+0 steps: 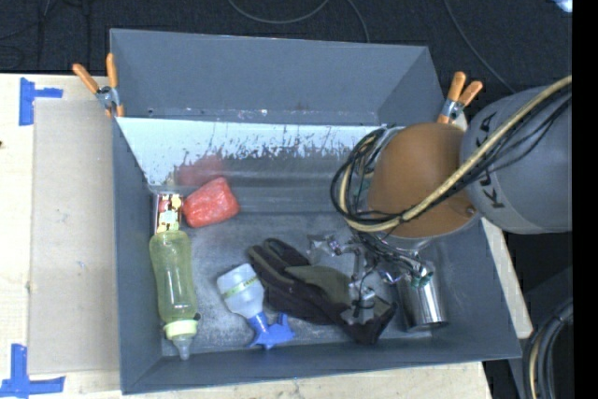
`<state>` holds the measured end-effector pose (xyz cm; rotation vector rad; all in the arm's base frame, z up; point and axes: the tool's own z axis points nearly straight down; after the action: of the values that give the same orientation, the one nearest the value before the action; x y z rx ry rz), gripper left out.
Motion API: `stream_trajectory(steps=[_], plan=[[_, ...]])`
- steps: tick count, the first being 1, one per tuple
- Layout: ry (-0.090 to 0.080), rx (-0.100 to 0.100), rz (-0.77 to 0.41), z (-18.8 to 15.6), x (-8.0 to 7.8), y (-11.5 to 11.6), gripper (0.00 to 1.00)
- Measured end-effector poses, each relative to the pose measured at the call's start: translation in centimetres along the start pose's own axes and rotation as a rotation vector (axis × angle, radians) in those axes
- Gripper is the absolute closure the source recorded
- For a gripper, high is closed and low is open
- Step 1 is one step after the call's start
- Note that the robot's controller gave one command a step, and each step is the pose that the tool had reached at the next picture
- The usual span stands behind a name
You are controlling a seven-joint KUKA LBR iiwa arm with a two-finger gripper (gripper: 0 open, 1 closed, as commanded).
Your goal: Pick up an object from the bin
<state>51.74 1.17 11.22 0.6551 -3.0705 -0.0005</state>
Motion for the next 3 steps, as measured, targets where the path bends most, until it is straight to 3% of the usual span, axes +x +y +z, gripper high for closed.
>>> stream_trajectory(steps=[1,2,3], plan=[[0.003,-0.002,0.100,1.9,-0.7,1.9,0.00],[0.001,-0.001,0.064,4.1,-1.3,2.0,1.00],[0.001,-0.001,0.064,4.0,-1.3,2.0,1.00]])
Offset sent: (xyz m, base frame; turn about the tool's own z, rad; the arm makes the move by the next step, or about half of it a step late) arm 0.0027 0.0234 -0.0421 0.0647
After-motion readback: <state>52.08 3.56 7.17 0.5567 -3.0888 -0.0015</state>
